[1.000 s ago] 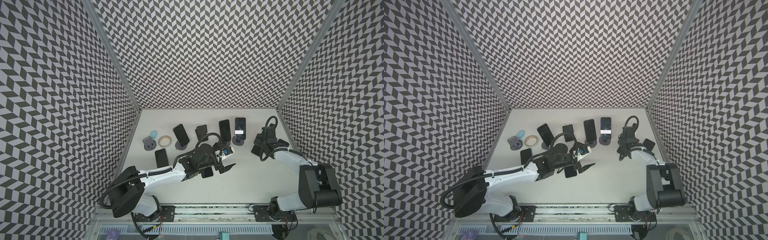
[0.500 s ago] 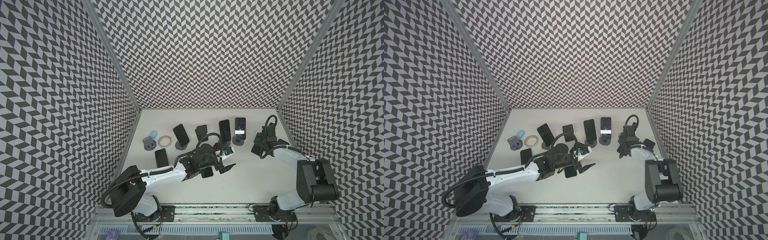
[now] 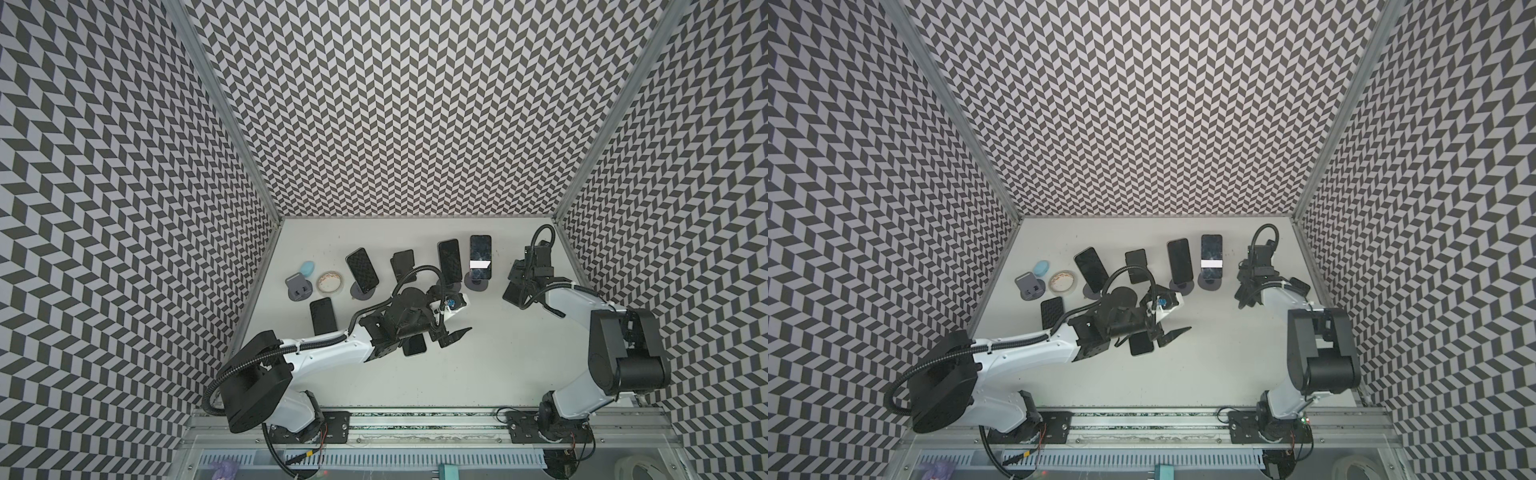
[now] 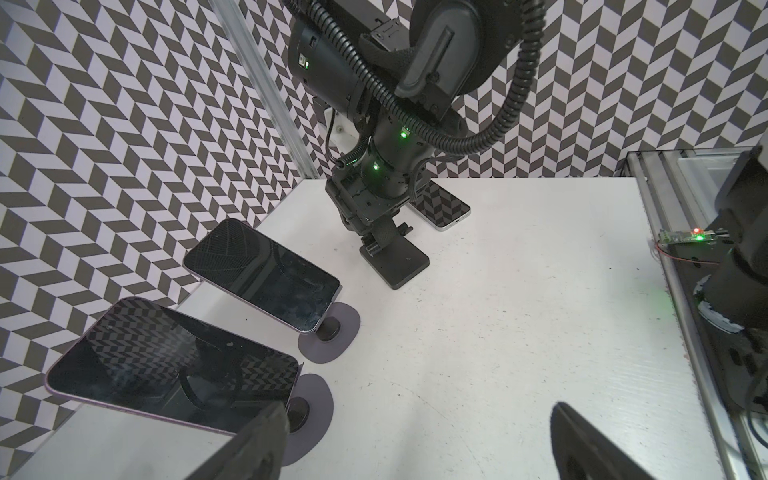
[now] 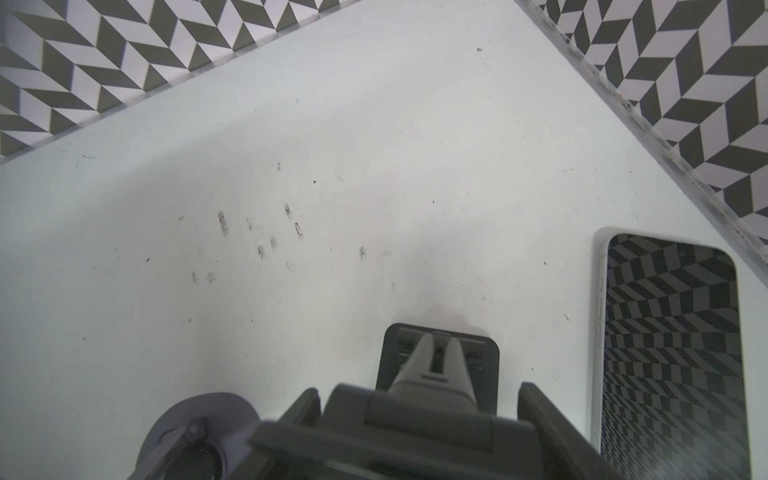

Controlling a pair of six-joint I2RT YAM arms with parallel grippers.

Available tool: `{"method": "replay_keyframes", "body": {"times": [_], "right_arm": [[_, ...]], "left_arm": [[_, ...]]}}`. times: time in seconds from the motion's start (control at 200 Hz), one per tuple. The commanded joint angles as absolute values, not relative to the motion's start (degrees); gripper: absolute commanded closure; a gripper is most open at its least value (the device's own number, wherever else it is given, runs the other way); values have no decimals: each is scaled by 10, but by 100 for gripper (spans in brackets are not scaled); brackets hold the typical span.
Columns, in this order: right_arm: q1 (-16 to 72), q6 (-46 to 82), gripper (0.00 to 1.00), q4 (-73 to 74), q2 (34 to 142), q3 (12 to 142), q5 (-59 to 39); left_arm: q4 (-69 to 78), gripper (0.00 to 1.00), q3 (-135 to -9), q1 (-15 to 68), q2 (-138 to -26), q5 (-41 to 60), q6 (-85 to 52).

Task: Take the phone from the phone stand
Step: 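Raise the right gripper and draw it back toward the far corner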

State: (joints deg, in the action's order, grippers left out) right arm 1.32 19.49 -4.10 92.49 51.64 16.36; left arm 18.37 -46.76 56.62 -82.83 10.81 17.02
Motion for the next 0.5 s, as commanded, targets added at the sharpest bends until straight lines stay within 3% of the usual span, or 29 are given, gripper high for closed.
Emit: {"method": "replay_keyframes", "body": {"times": [0.0, 0.21, 0.491], "right_arm": [[7, 192, 30, -19, 956, 538, 174], [7, 199, 27, -26, 961, 544, 157], [7, 208, 2, -63, 887, 561, 170]], "left_arm": [[188, 2, -487, 569, -833, 115, 172], [187, 2, -487, 569, -831, 111, 173], [187, 2, -487, 569, -830, 113, 170]]}}
